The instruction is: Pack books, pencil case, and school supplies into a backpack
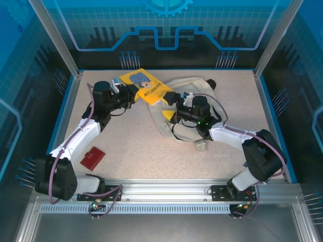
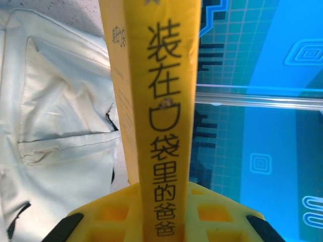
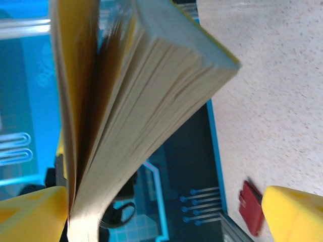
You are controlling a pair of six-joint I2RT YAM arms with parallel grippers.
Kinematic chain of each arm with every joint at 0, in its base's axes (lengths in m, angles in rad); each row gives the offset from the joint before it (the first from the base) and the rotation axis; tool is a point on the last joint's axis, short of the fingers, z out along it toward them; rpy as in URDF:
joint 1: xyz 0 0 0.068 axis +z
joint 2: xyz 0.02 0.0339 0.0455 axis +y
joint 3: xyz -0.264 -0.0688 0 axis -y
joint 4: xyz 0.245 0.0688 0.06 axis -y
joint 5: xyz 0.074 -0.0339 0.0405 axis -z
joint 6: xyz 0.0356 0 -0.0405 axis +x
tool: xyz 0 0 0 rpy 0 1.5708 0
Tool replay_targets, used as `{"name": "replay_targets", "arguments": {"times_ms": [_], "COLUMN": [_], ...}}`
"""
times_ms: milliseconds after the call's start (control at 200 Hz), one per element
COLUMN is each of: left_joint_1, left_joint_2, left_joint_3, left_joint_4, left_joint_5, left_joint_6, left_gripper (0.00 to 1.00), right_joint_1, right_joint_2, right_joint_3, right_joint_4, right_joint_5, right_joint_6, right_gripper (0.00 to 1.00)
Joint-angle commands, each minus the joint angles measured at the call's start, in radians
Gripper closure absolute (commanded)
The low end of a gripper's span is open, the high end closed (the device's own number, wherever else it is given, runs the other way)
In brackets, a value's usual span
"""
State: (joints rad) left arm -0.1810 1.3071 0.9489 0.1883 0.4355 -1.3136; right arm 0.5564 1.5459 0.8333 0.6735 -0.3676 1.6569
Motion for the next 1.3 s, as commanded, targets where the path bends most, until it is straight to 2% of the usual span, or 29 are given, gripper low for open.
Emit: {"name": "replay_targets", "arguments": {"times_ms": [0, 295, 375, 500, 605, 665, 810, 920, 1025, 1116, 1206, 1296], "left_joint_1": [-0.008, -0.012, -0.012, -0.011, -0.011, -0.011, -0.012, -0.029, -0.08, -0.149, -0.228, -0.316], "left_joint_2": [-0.006, -0.007, -0.009, -0.007, -0.008, -0.008, 0.002, 0.026, 0.059, 0.105, 0.18, 0.269], "left_joint_3": [-0.002, -0.015, -0.016, -0.015, -0.007, 0.002, 0.061, 0.13, 0.194, 0.243, 0.3, 0.38], "left_joint_4": [0.144, 0.156, 0.154, 0.133, 0.075, 0.021, -0.222, -0.424, -0.578, -0.639, -0.66, -0.709], "left_joint_5": [-0.005, -0.001, 0.0, 0.012, 0.028, 0.037, 0.04, 0.018, -0.046, -0.083, -0.071, -0.111], "left_joint_6": [-0.061, -0.074, -0.07, -0.052, -0.01, 0.031, 0.217, 0.409, 0.565, 0.663, 0.746, 0.82], "left_gripper": [0.89, 0.9, 0.9, 0.89, 0.8, 0.66, 0.31, 0.18, 0.15, 0.14, 0.14, 0.15], "right_joint_1": [0.011, 0.025, 0.027, 0.017, 0.004, -0.007, -0.05, -0.09, -0.128, -0.165, -0.22, -0.293], "right_joint_2": [0.034, 0.124, 0.125, 0.106, 0.049, 0.008, -0.103, -0.205, -0.301, -0.378, -0.449, -0.526], "right_joint_3": [0.054, 0.118, 0.113, 0.114, 0.114, 0.113, 0.138, 0.177, 0.224, 0.258, 0.273, 0.268], "right_joint_4": [0.122, 0.206, 0.216, 0.181, 0.057, -0.029, -0.315, -0.61, -0.882, -1.074, -1.217, -1.318], "right_joint_5": [0.056, 0.039, 0.046, 0.032, 0.036, 0.043, 0.059, 0.121, 0.227, 0.331, 0.408, 0.454], "right_joint_6": [0.08, 0.156, 0.165, 0.134, 0.056, -0.007, -0.202, -0.373, -0.53, -0.638, -0.705, -0.747], "right_gripper": [0.05, 0.28, 0.4, 0.68, 0.8, 0.86, 0.89, 0.9, 0.9, 0.9, 0.9, 0.9]}}
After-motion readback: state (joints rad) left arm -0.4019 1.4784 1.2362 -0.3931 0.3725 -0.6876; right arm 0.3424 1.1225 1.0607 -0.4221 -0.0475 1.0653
